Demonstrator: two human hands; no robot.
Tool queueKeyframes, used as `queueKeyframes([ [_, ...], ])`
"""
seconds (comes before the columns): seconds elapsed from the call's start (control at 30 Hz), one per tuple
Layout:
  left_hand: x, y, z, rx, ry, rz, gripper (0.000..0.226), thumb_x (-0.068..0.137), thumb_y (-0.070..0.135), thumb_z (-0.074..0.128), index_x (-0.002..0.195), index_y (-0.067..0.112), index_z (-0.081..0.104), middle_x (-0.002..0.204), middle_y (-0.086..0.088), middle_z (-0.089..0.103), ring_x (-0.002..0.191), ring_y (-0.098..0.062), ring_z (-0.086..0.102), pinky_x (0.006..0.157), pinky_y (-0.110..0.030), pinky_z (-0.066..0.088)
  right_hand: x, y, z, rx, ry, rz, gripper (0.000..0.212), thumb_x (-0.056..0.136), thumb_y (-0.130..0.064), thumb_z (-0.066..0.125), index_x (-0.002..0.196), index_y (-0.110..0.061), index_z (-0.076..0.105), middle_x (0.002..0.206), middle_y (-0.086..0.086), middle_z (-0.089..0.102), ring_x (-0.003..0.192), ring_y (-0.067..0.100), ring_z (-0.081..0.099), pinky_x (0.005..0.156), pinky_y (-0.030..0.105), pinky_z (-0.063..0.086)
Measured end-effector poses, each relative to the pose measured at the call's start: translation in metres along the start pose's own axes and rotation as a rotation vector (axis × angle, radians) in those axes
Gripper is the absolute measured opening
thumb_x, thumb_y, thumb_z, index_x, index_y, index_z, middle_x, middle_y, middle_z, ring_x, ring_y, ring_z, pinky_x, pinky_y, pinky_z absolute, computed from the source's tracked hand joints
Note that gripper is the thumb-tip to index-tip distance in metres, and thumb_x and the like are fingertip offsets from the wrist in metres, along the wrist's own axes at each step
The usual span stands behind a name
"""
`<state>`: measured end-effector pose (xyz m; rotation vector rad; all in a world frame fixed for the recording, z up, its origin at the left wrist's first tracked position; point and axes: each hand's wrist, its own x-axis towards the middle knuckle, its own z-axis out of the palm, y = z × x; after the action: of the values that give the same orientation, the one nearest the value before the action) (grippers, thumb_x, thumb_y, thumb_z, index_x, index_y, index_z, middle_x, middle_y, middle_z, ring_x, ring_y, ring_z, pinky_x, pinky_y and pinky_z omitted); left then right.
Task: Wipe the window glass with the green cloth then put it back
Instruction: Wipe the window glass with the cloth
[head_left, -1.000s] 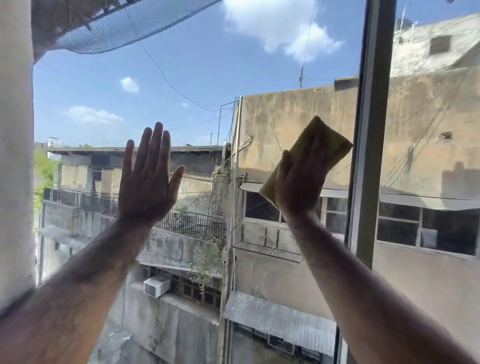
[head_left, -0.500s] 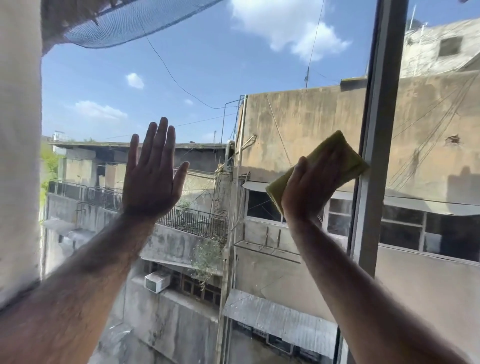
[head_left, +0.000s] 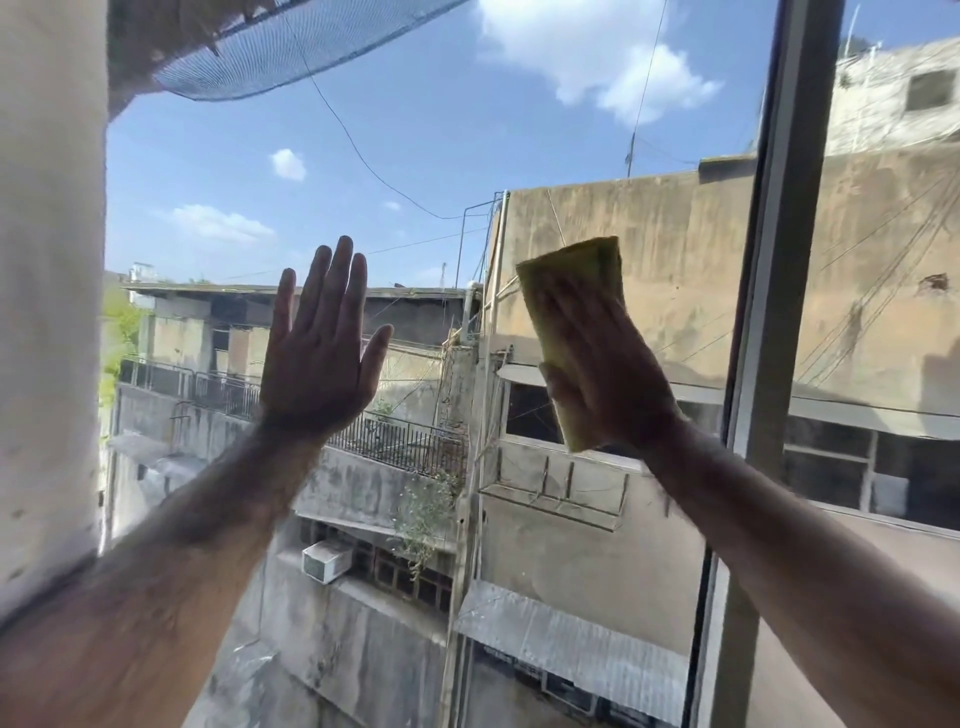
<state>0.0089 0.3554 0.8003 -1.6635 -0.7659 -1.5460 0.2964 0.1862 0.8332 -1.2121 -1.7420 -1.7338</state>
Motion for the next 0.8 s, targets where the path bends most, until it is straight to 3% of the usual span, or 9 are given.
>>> queueKeyframes([
  [0.13, 0.0, 0.001, 0.0, 0.005, 0.0, -0.002, 0.071, 0.109, 0.045, 0.03, 0.166, 0.006, 0.014, 0.176, -0.014, 0.013, 0.165, -0.027, 0.012, 0.131, -0.056, 0.018, 0.043, 0.001, -0.006, 0.001, 0.11, 0.477, 0.066, 0.107, -0.031, 0.047, 0.163, 0.001, 0.032, 0.171, 0.022, 0.032, 0.161, 0.039, 0.029, 0.133, 0.056, 0.027],
  [0.23, 0.0, 0.002, -0.001, 0.0, -0.002, -0.002, 0.07, 0.109, 0.044, 0.031, 0.166, 0.007, 0.014, 0.176, -0.013, 0.013, 0.165, -0.027, 0.012, 0.132, -0.055, 0.017, 0.052, -0.032, -0.002, -0.009, 0.133, 0.569, 0.066, 0.109, -0.033, 0.045, 0.164, 0.0, 0.029, 0.172, 0.022, 0.031, 0.163, 0.039, 0.026, 0.133, 0.055, 0.026],
  [0.3, -0.001, 0.003, -0.003, 0.004, -0.002, -0.001, 0.07, 0.109, 0.043, 0.033, 0.166, 0.007, 0.015, 0.176, -0.014, 0.014, 0.165, -0.027, 0.012, 0.132, -0.055, 0.017, 0.037, -0.056, 0.006, -0.014, 0.08, 0.373, 0.067, 0.111, -0.035, 0.044, 0.165, 0.0, 0.026, 0.174, 0.021, 0.025, 0.164, 0.038, 0.021, 0.133, 0.056, 0.025],
  [0.47, -0.001, 0.003, -0.007, 0.039, -0.027, -0.009, 0.07, 0.109, 0.044, 0.031, 0.166, 0.006, 0.014, 0.176, -0.014, 0.013, 0.165, -0.028, 0.012, 0.132, -0.056, 0.017, -0.039, -0.078, 0.021, 0.051, -0.275, -0.558, 0.063, 0.114, -0.034, 0.029, 0.169, -0.007, 0.013, 0.179, 0.014, 0.012, 0.168, 0.03, 0.006, 0.135, 0.052, 0.018],
  [0.53, 0.0, 0.004, -0.007, 0.02, -0.028, -0.012, 0.071, 0.109, 0.044, 0.032, 0.166, 0.006, 0.014, 0.176, -0.014, 0.013, 0.165, -0.028, 0.012, 0.132, -0.056, 0.017, -0.044, -0.045, 0.016, 0.057, -0.275, -0.646, 0.063, 0.113, -0.032, 0.031, 0.169, -0.007, 0.014, 0.179, 0.012, 0.013, 0.168, 0.029, 0.008, 0.137, 0.052, 0.017],
  [0.6, 0.001, 0.003, -0.007, 0.012, -0.031, -0.013, 0.071, 0.108, 0.044, 0.031, 0.166, 0.007, 0.013, 0.177, -0.013, 0.012, 0.165, -0.027, 0.011, 0.132, -0.055, 0.016, -0.039, -0.008, 0.007, 0.055, -0.178, -0.468, 0.068, 0.108, -0.031, 0.04, 0.168, -0.007, 0.017, 0.179, 0.012, 0.014, 0.167, 0.031, 0.013, 0.137, 0.053, 0.016],
  [0.7, 0.0, 0.004, -0.008, 0.017, -0.031, -0.016, 0.071, 0.109, 0.046, 0.029, 0.166, 0.008, 0.011, 0.177, -0.012, 0.011, 0.165, -0.026, 0.01, 0.132, -0.055, 0.015, -0.033, 0.024, -0.003, 0.023, 0.019, -0.002, 0.077, 0.103, -0.028, 0.054, 0.168, -0.01, 0.018, 0.177, 0.012, 0.019, 0.165, 0.03, 0.021, 0.138, 0.047, 0.014],
  [0.8, 0.0, 0.007, -0.008, 0.01, -0.031, -0.026, 0.071, 0.109, 0.046, 0.028, 0.166, 0.008, 0.012, 0.177, -0.012, 0.011, 0.165, -0.026, 0.01, 0.132, -0.055, 0.017, -0.023, 0.018, -0.001, -0.031, 0.097, 0.269, 0.067, 0.107, -0.03, 0.051, 0.165, -0.005, 0.029, 0.171, 0.02, 0.034, 0.162, 0.035, 0.03, 0.136, 0.05, 0.023],
])
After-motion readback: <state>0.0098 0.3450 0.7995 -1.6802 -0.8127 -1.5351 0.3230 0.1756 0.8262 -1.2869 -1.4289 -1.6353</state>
